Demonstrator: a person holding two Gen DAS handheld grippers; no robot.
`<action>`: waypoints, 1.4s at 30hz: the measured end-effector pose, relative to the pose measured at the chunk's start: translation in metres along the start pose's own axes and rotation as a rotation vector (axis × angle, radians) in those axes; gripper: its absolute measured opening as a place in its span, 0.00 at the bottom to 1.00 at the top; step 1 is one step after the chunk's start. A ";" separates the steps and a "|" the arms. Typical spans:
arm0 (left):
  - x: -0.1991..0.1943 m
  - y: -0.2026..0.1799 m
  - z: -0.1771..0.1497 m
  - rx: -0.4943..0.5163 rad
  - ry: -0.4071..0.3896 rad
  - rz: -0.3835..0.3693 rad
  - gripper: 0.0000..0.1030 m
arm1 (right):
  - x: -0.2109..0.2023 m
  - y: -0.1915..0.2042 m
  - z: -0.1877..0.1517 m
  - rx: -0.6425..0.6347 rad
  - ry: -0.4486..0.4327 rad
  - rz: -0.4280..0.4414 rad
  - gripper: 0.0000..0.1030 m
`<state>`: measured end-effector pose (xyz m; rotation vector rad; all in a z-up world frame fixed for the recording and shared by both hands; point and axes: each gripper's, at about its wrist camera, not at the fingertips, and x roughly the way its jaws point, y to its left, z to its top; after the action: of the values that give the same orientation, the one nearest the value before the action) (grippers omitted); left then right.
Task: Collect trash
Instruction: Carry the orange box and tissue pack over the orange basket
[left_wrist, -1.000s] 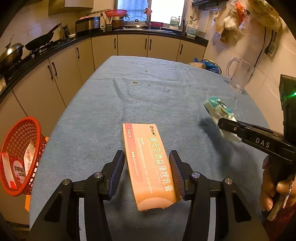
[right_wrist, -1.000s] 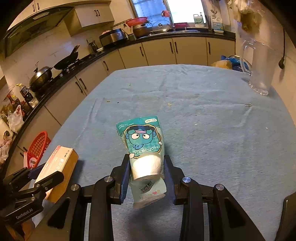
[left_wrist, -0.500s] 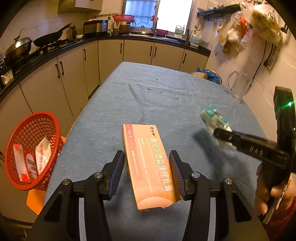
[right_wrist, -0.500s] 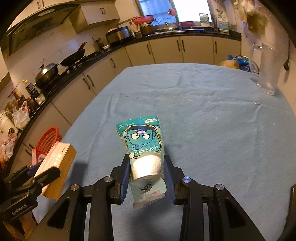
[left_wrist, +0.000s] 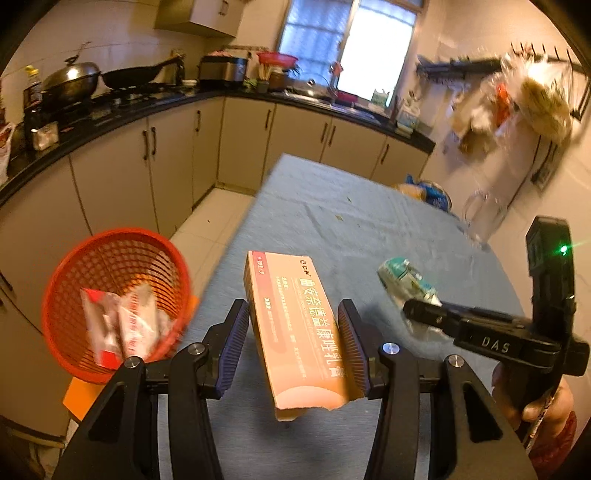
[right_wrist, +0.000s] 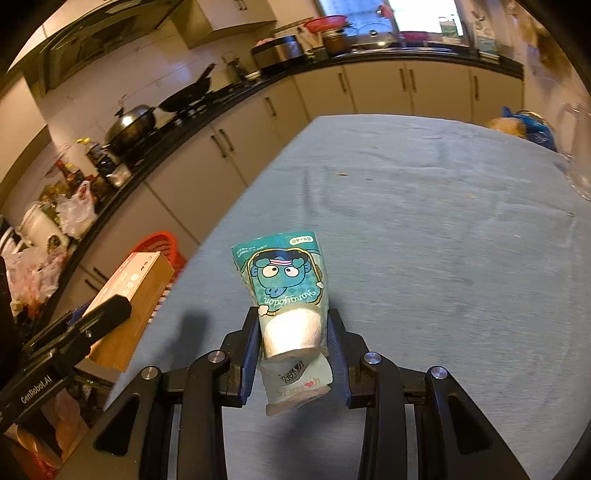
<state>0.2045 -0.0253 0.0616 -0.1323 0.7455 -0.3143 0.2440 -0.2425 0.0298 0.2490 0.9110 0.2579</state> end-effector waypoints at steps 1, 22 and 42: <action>-0.007 0.007 0.003 -0.007 -0.015 0.003 0.48 | 0.002 0.009 0.003 -0.007 0.004 0.015 0.36; -0.052 0.125 -0.003 -0.050 0.041 -0.046 0.51 | 0.063 0.116 0.034 -0.079 0.073 0.137 0.36; 0.014 0.069 -0.045 0.167 0.218 -0.002 0.60 | 0.053 0.081 0.020 -0.031 0.074 0.146 0.36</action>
<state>0.1990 0.0348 0.0042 0.0604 0.9309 -0.3959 0.2818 -0.1508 0.0280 0.2797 0.9624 0.4182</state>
